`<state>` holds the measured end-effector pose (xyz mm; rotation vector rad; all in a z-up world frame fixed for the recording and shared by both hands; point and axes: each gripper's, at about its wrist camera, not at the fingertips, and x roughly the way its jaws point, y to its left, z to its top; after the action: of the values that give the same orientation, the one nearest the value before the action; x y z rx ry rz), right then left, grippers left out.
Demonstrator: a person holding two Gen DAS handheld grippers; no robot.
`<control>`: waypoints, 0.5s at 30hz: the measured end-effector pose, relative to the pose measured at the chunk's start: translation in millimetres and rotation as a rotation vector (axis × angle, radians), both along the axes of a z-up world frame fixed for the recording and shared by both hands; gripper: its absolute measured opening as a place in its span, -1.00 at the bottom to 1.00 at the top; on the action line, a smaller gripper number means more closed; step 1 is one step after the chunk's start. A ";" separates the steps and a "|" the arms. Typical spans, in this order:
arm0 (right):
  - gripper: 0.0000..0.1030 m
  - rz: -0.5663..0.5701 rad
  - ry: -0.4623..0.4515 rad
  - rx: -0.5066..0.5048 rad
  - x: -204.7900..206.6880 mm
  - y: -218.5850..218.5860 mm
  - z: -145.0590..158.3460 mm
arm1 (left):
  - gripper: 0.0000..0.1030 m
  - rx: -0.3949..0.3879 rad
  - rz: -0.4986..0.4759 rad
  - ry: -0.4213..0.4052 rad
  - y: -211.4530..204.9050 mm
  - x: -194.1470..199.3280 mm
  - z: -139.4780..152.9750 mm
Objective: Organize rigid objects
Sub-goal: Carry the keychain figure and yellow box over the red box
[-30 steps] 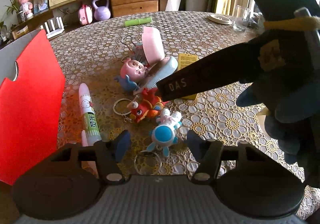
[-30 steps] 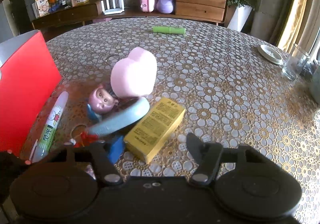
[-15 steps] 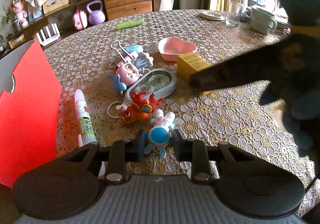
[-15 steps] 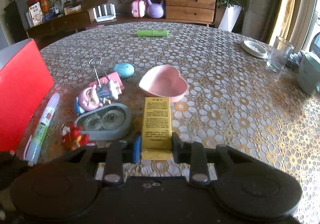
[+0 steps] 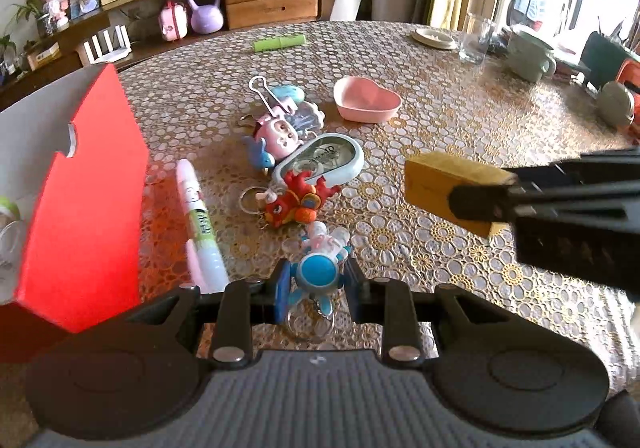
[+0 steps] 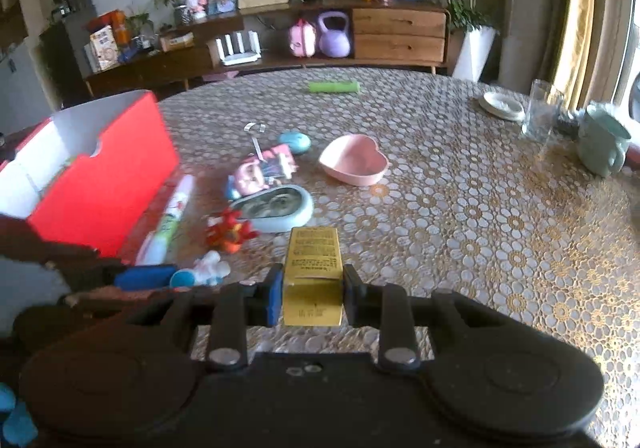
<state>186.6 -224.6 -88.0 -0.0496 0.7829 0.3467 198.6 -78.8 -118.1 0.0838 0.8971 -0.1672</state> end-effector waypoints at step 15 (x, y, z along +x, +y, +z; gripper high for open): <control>-0.43 0.111 -0.112 0.008 -45.9 37.5 62.9 | -0.46 -0.090 0.059 -0.073 51.0 -39.3 67.5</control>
<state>140.7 -187.1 -25.1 -0.1042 0.6690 0.4481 159.4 -27.7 -50.7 -0.0203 0.8172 -0.1480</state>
